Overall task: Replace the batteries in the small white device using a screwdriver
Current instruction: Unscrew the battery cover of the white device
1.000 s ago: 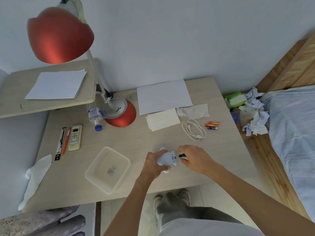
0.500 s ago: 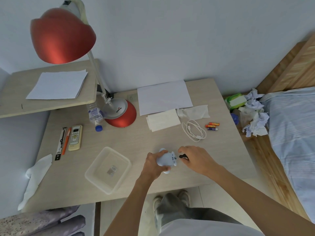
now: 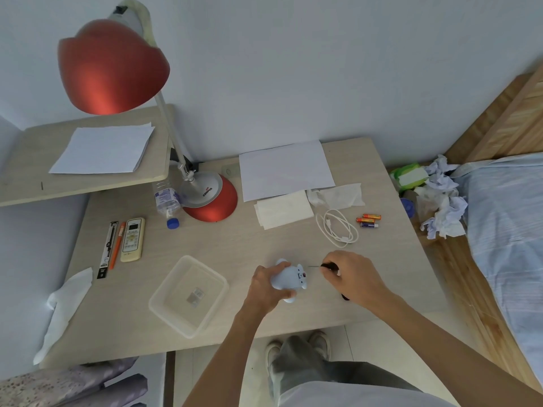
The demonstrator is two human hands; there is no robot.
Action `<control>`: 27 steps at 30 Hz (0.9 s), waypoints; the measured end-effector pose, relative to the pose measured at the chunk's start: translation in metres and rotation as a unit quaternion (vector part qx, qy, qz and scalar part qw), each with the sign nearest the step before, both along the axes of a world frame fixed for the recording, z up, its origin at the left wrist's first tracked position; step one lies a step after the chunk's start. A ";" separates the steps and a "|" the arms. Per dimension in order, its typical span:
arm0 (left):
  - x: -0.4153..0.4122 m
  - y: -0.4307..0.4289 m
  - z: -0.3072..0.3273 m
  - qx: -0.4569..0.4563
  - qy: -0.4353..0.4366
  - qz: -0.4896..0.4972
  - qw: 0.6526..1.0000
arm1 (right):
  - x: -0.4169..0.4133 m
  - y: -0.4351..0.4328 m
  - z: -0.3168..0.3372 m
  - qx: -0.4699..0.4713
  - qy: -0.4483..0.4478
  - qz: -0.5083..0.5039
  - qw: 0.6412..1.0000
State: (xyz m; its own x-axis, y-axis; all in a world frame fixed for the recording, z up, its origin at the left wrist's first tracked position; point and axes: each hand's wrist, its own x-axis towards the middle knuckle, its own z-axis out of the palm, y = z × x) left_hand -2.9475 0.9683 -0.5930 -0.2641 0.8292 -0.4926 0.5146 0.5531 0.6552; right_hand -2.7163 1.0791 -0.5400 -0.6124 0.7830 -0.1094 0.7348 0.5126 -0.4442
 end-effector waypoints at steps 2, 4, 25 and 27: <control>-0.002 0.000 0.001 0.000 -0.003 0.002 1.000 | 0.004 0.000 -0.002 0.007 0.013 -0.029 0.999; -0.003 -0.001 0.001 0.003 -0.003 -0.003 1.000 | 0.003 -0.001 -0.004 0.012 0.017 -0.063 0.998; -0.006 -0.019 -0.008 0.067 -0.055 0.036 0.996 | -0.051 0.008 -0.082 -0.093 0.078 -0.288 0.950; -0.006 -0.019 -0.006 0.068 -0.053 0.033 0.996 | -0.050 0.007 -0.084 -0.093 0.088 -0.285 0.950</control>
